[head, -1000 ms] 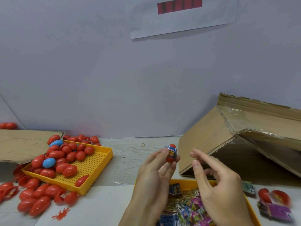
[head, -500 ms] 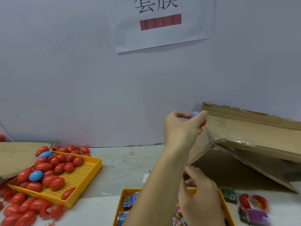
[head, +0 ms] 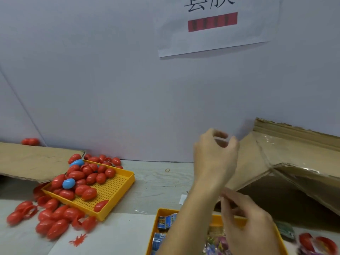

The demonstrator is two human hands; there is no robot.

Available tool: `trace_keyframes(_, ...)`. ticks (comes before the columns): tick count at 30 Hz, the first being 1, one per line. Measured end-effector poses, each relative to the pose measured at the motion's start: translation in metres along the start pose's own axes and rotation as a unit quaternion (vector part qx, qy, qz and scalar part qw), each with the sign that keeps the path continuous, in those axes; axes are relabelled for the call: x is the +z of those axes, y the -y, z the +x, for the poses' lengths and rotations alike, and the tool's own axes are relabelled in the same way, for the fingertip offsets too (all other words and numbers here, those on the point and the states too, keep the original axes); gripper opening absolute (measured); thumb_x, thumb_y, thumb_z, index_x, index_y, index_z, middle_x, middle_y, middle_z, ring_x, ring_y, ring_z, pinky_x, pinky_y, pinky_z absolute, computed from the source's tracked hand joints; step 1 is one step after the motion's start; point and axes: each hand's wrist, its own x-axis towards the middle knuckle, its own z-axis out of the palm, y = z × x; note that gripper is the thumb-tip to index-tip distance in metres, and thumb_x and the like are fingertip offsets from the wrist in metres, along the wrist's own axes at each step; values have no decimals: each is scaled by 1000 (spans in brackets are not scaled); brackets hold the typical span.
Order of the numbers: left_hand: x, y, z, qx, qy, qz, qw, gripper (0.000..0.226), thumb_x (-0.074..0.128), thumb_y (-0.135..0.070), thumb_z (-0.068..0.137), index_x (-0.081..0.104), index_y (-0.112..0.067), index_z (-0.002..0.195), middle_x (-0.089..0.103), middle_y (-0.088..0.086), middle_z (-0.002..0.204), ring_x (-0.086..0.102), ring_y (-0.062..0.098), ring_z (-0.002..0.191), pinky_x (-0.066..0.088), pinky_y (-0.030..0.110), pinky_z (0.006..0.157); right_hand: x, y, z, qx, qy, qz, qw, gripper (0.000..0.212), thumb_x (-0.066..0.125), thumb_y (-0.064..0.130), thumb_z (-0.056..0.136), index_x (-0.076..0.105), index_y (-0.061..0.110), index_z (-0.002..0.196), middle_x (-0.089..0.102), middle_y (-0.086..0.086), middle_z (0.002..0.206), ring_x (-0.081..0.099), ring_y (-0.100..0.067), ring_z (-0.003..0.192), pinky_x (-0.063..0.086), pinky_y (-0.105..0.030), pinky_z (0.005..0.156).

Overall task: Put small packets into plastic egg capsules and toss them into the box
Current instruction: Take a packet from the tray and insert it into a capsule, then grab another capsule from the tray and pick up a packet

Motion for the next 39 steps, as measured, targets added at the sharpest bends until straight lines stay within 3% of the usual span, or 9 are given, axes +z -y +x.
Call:
trace_keyframes(3, -61, 37, -4, -35, -41, 63, 997, 9, 63, -32, 92, 64, -31, 83, 66, -15, 80, 67, 4, 75, 46, 14, 56, 6, -15, 16, 25, -14, -16, 999, 29, 71, 4, 79, 75, 28, 96, 69, 17, 89, 59, 6, 88, 40, 2, 71)
trace_keyframes(8, -164, 95, -12, -128, -149, 225, 954, 10, 65, -20, 90, 71, -18, 97, 72, -1, 93, 62, 5, 76, 45, 18, 59, 19, -19, 18, 10, -69, 5, 998, 30, 69, 7, 79, 75, 34, 90, 70, 19, 87, 60, 0, 88, 43, -1, 71)
trace_keyframes(12, -209, 118, -17, -238, -77, 352, 902, 16, 66, -19, 91, 70, -19, 106, 67, 8, 112, 64, 24, 98, 56, 38, 87, 29, -24, 16, -2, -88, 13, 996, 22, 63, 27, 82, 71, 47, 87, 69, 25, 93, 61, -4, 84, 44, -4, 69)
trace_keyframes(17, -229, 127, -18, -285, -2, 371, 884, 19, 66, -17, 92, 69, -18, 111, 65, 8, 116, 64, 21, 96, 58, 32, 84, 33, -30, 14, -9, -100, 32, 994, 27, 51, 53, 84, 68, 44, 104, 70, 20, 98, 63, -10, 78, 50, -25, 69)
trace_keyframes(22, -228, 136, -17, -285, 11, 373, 883, 21, 61, -16, 96, 67, -17, 116, 63, 8, 119, 61, 22, 100, 55, 29, 84, 32, -27, 12, 5, -99, 29, 995, 37, 44, 59, 82, 67, 45, 108, 70, 20, 99, 63, -12, 78, 50, -27, 69)
trace_keyframes(27, -224, 140, -15, -268, -34, 364, 891, 17, 62, -15, 95, 69, -11, 110, 67, 10, 110, 62, 20, 94, 57, 32, 84, 30, -15, 12, 5, -106, 36, 994, 18, 55, 49, 86, 67, 49, 99, 71, 21, 95, 63, -10, 77, 50, -25, 70)
trace_keyframes(33, -208, 118, -6, -149, -159, 175, 960, 10, 55, -16, 99, 65, -17, 102, 66, 5, 102, 68, 17, 78, 60, 33, 73, 25, -14, 14, 19, -60, 18, 998, 33, 65, 13, 82, 70, 45, 91, 71, 24, 87, 63, -4, 82, 47, -7, 70)
trace_keyframes(36, -176, 94, -5, -139, -120, -111, 977, 23, 46, -10, 103, 68, -13, 97, 64, 17, 105, 73, 20, 71, 58, 24, 57, 21, -14, 14, 21, -50, 24, 998, 30, 67, 7, 82, 74, 33, 95, 71, 20, 87, 63, -8, 84, 44, -1, 67)
trace_keyframes(39, -142, 70, -8, -171, -63, -246, 952, 29, 44, -10, 103, 73, -10, 103, 65, 21, 108, 74, 24, 78, 57, 21, 58, 19, -14, 15, 19, -47, 17, 999, 27, 67, 7, 83, 75, 27, 101, 69, 21, 89, 63, -3, 81, 43, 1, 66)
